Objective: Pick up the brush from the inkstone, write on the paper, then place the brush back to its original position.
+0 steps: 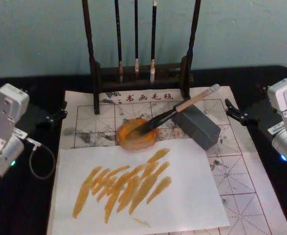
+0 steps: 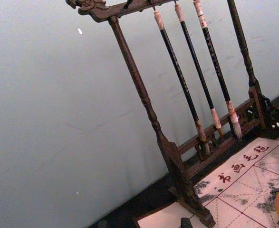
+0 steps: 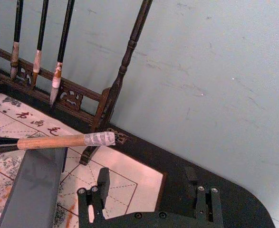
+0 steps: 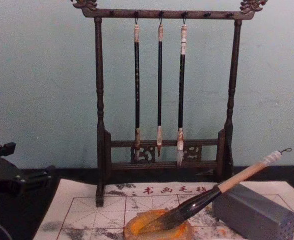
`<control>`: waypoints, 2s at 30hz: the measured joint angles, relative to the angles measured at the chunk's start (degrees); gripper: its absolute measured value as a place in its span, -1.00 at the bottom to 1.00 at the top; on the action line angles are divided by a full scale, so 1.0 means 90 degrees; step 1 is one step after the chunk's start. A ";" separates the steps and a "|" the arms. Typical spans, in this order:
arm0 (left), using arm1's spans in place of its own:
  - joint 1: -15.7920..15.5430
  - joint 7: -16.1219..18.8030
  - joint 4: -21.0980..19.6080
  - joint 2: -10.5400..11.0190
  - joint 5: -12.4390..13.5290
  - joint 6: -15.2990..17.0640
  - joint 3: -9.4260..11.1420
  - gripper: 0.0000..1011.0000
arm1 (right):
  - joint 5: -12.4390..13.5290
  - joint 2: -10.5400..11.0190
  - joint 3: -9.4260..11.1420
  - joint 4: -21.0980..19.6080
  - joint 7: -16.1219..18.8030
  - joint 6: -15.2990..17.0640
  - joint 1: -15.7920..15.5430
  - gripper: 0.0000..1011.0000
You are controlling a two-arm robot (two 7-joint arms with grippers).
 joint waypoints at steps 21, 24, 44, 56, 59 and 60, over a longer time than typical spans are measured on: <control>0.0000 0.0000 0.0000 0.0000 0.0000 0.0000 0.0000 0.98 | -0.0001 0.0000 -0.0001 0.0000 0.0000 0.0002 0.0000 0.98; -0.0001 0.0000 0.0000 0.0000 0.0000 0.0000 0.0000 0.98 | 0.0000 0.0000 0.0000 0.0001 0.0000 0.0001 0.0000 0.98; 0.0000 0.0000 0.0000 0.0000 0.0000 0.0000 0.0000 0.98 | -0.0001 0.0000 0.0000 0.0000 0.0000 0.0002 0.0000 0.98; 0.0000 0.0000 0.0000 0.0000 0.0000 0.0000 0.0000 0.98 | 0.0052 -0.0030 0.0064 -0.0005 0.0058 0.0017 -0.0012 0.98; 0.0000 0.0000 0.0000 0.0000 0.0000 0.0000 0.0000 0.98 | 0.0222 -0.0078 0.0182 -0.0052 0.0179 0.0078 -0.0059 0.98; 0.0000 0.0000 0.0000 0.0000 0.0000 0.0000 0.0000 0.98 | 0.0354 -0.0105 0.0252 -0.0082 0.0254 0.0120 -0.0092 0.98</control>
